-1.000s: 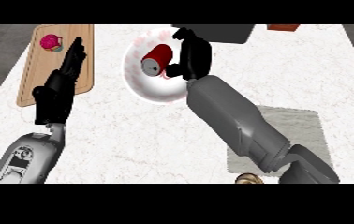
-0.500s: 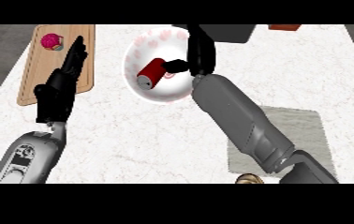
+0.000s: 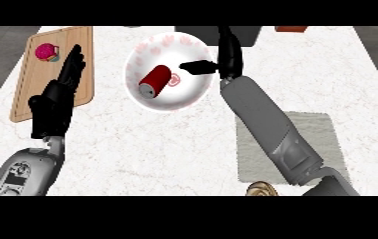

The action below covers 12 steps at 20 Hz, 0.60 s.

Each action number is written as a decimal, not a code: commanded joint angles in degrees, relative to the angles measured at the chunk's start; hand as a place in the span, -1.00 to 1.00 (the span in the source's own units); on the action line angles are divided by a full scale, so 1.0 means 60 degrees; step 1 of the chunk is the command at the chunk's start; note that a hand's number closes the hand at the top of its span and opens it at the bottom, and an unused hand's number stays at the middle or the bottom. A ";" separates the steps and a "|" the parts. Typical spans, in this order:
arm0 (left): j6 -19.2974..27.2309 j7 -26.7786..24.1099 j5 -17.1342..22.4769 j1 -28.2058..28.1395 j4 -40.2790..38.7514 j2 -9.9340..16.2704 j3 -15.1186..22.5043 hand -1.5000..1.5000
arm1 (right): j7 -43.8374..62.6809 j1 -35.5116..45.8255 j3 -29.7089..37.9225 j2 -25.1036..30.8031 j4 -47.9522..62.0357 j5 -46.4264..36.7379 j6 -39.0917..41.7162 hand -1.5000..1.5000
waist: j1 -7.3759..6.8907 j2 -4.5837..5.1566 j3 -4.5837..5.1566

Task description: Pick the can from the placemat and place it in the bowl

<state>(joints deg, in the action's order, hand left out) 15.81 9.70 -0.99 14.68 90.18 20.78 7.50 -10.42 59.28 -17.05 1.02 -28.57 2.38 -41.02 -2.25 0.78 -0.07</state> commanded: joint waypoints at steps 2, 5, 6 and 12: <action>0.0152 0.0358 -0.0268 -0.0246 0.0384 0.0009 -0.0198 0.00 | -0.1337 -0.1432 0.0588 0.0180 -0.0886 0.0549 0.1059 -1.00 | 0.0329 -0.0133 0.0004; -0.0139 0.0659 -0.0254 0.0213 0.0323 0.0115 -0.0411 0.00 | -0.1240 -0.1535 0.0820 0.0417 -0.1445 0.0751 0.1869 -1.00 | 0.0357 -0.0128 0.0006; -0.0089 -0.0106 -0.0084 -0.0519 0.0207 -0.0117 -0.0429 0.00 | -0.1630 -0.2427 0.0666 0.0785 -0.2133 0.0829 0.2374 -1.00 | 0.0437 -0.0157 0.0010; -0.0296 -0.0275 -0.0219 -0.0589 0.0075 -0.0189 -0.0633 0.00 | -0.1793 -0.4563 0.0070 0.0986 -0.4172 0.0626 0.3208 -1.00 | 0.0442 -0.0164 0.0010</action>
<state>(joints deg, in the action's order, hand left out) 14.98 7.99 -2.41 12.35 89.14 19.58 4.43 -17.53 40.18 -15.88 5.69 -47.79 5.72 -25.75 0.38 -0.17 0.01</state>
